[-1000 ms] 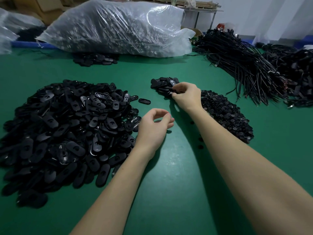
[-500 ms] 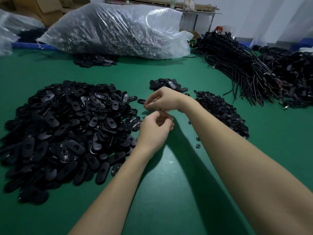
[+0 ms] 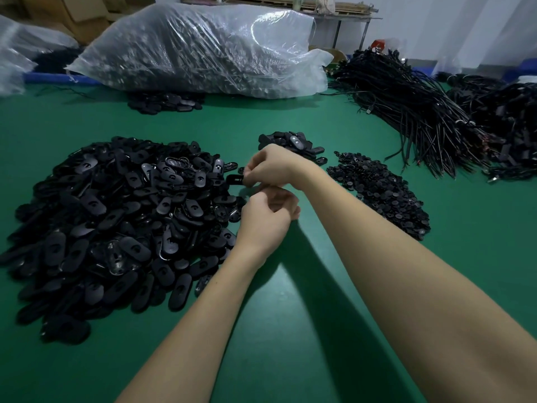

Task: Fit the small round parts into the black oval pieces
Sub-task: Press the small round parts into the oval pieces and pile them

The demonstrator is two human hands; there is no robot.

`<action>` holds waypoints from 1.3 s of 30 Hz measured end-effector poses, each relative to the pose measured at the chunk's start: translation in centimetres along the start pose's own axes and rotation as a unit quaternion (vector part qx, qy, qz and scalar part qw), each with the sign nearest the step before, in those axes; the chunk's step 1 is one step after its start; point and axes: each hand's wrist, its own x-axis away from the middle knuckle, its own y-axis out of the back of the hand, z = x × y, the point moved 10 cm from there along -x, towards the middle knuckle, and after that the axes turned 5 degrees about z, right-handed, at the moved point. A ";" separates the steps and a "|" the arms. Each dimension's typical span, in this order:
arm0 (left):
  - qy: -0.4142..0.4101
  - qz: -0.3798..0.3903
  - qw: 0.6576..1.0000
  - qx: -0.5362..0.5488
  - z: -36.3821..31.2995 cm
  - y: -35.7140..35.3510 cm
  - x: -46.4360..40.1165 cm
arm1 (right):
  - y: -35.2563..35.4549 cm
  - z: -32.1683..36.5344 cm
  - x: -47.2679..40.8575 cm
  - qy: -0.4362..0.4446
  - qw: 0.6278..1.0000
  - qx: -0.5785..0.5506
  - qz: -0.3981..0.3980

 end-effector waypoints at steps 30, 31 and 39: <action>0.030 0.040 0.980 0.193 -0.4 0.0 0.3 | 5.7 -12.1 11.2 -0.083 0.980 0.037 -0.175; 0.030 0.037 0.980 0.194 -0.4 0.1 0.4 | 5.6 -12.0 11.3 -0.083 0.980 0.043 -0.173; 0.041 0.010 0.981 0.192 -0.1 0.5 0.3 | 5.3 -9.7 12.5 0.002 0.971 -0.152 -0.182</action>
